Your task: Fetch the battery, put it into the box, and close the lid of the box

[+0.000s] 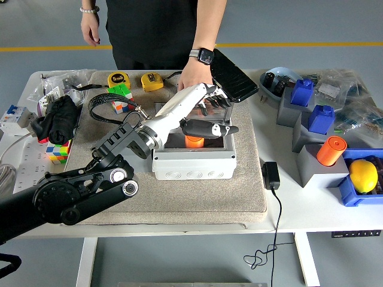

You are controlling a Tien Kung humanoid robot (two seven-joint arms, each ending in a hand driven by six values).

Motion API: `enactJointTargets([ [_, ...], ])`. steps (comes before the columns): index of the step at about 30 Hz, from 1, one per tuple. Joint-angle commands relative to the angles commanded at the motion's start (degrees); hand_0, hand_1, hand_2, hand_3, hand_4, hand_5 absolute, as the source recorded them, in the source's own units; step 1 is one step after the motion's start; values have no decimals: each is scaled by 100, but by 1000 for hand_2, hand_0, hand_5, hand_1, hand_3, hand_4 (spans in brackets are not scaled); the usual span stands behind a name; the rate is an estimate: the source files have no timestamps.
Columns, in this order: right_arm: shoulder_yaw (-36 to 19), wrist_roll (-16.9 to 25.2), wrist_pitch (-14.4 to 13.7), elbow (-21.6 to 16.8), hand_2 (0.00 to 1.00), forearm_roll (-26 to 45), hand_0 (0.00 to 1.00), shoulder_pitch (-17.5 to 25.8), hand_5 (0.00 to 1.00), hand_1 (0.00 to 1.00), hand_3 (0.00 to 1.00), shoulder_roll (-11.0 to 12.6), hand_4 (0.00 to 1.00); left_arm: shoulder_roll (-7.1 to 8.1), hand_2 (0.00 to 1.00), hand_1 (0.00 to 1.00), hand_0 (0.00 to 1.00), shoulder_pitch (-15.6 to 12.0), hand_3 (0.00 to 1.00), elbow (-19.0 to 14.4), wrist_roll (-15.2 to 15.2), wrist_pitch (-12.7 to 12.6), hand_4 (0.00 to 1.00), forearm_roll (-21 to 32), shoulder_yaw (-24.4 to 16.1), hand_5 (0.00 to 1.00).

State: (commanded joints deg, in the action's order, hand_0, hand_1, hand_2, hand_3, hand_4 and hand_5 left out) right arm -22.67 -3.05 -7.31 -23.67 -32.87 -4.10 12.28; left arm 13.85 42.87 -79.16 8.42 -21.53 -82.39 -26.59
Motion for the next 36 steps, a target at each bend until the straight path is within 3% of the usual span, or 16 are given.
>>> enactJointTargets([
  [11,-15,4,-1,2,664,-16,615,13,445,653,566,-8,933,169,578,592,379,-194,553,-58,-19,52,964,32,278,416],
  [36,-75,5,-5,-25,664,-58,615,23,446,653,566,-3,934,356,578,591,386,-337,553,383,-16,55,959,-9,314,426],
])
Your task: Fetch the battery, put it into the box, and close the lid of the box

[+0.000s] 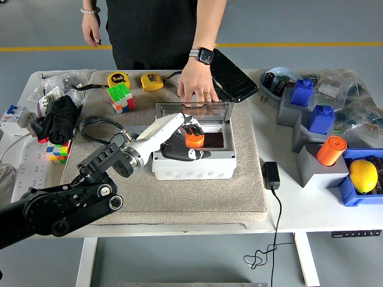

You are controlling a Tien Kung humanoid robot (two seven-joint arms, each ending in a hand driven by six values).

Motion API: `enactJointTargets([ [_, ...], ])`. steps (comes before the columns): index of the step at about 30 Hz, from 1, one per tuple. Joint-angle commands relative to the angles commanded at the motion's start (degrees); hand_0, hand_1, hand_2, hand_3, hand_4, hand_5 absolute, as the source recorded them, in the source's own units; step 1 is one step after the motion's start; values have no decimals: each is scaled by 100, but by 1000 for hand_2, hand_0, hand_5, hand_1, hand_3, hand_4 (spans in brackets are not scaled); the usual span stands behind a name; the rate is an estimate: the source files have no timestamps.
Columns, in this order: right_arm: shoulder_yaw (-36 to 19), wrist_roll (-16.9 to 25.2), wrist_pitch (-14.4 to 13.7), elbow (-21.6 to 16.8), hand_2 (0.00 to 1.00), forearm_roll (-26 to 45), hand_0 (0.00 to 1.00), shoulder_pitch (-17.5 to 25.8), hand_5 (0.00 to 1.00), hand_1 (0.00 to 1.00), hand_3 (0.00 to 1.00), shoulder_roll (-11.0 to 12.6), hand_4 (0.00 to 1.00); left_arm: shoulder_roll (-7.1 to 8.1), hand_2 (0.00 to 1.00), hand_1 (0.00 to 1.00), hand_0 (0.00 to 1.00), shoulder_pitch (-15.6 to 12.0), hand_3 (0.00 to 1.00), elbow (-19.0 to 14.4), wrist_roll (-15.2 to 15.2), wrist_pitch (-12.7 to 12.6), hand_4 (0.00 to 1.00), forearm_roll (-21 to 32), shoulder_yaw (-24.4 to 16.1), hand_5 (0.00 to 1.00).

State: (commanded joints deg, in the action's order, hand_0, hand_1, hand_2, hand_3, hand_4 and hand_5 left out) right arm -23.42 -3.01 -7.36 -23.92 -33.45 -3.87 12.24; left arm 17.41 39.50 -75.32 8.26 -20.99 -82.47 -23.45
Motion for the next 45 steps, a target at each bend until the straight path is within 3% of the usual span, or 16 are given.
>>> enactJointTargets([
  [19,-40,-1,-3,-35,663,-60,616,19,445,652,567,28,933,427,577,583,375,-146,553,-100,110,93,957,-150,-169,430],
  [27,-37,-2,-5,-41,663,-67,616,10,445,651,566,33,933,511,577,583,372,-182,553,-159,149,124,957,-169,-189,431],
  [37,-17,-4,-5,-52,663,-72,615,13,445,652,566,44,933,426,577,579,371,-143,552,-217,201,159,956,-165,-130,430],
  [45,-43,-4,-7,-84,663,-100,616,20,445,652,566,43,933,196,576,575,367,-7,551,-141,203,168,953,-110,42,431],
])
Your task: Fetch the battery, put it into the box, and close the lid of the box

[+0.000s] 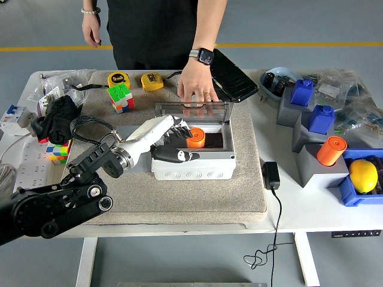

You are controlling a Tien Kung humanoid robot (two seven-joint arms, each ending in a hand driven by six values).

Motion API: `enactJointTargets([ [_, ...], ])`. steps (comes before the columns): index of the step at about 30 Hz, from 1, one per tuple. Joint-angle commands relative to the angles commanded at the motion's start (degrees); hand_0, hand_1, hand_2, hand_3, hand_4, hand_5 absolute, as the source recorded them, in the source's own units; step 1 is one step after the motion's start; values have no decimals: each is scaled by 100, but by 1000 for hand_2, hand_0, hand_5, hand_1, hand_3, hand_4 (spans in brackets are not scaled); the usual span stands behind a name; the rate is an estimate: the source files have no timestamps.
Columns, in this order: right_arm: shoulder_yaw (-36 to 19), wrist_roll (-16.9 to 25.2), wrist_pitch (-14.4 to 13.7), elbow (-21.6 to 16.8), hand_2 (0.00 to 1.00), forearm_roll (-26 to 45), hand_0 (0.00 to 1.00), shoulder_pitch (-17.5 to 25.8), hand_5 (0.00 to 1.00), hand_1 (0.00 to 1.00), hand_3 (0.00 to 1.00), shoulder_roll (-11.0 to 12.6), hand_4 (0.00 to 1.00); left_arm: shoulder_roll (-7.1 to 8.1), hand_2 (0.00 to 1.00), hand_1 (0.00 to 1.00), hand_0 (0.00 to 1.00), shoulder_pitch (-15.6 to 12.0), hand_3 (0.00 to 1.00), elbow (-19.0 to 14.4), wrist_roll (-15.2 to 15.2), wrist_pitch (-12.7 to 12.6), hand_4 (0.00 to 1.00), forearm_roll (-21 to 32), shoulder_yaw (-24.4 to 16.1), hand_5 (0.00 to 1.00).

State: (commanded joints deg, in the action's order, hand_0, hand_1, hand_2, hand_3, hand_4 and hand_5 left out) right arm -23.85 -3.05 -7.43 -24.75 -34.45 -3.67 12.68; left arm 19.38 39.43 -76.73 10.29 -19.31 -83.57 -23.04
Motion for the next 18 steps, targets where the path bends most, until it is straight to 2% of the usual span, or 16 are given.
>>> enactJointTargets([
  [7,-32,1,-2,-12,663,-10,616,1,445,652,566,-6,933,-222,576,574,368,149,551,34,-12,-11,951,44,58,430],
  [15,-6,1,0,-11,663,-10,616,-3,444,652,565,-10,932,-551,576,573,371,315,551,100,-48,-31,950,141,65,429],
  [18,0,2,0,-12,663,-7,616,-3,444,652,566,-11,932,-622,576,572,369,332,551,112,-61,-28,949,198,99,428],
])
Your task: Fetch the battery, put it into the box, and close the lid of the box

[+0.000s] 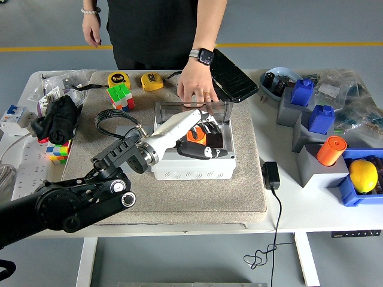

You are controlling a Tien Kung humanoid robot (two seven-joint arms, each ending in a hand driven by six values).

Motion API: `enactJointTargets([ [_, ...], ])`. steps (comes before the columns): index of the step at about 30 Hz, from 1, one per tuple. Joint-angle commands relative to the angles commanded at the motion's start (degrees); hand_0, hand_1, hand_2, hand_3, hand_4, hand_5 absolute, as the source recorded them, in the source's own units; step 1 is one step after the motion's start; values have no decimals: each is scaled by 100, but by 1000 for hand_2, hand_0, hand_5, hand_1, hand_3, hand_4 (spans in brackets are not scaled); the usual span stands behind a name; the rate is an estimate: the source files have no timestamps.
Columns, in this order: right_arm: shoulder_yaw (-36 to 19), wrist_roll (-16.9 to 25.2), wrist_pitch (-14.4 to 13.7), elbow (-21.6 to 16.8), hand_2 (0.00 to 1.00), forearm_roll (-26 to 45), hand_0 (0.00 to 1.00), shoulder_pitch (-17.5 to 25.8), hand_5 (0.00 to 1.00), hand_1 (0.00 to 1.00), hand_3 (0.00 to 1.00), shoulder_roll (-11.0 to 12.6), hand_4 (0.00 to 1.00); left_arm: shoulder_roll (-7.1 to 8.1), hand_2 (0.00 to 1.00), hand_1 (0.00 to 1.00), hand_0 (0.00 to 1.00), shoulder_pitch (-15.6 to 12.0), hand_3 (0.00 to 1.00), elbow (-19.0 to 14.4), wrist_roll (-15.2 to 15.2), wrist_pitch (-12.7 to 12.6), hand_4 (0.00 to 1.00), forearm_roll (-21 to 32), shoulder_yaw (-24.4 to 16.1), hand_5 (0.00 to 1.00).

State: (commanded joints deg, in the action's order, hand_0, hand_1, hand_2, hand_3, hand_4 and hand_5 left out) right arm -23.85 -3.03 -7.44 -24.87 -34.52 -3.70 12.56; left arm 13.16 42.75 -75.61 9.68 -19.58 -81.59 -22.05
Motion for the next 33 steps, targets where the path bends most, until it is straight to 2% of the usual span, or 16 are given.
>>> enactJointTargets([
  [4,9,0,1,-1,663,3,616,1,444,652,566,-4,932,-54,576,572,369,5,551,3,-7,2,949,37,58,428],
  [12,-14,0,-1,-9,663,-9,616,-4,445,652,565,0,933,4,576,573,367,4,551,144,-23,-5,948,65,83,428],
  [27,-90,-3,-5,-55,663,-83,617,29,444,652,566,13,932,466,576,572,367,-251,551,125,1,18,948,-28,-170,428],
  [33,-117,-2,-7,-66,663,-107,616,28,445,652,566,15,933,559,577,572,366,-301,550,47,7,23,947,-82,-286,430],
])
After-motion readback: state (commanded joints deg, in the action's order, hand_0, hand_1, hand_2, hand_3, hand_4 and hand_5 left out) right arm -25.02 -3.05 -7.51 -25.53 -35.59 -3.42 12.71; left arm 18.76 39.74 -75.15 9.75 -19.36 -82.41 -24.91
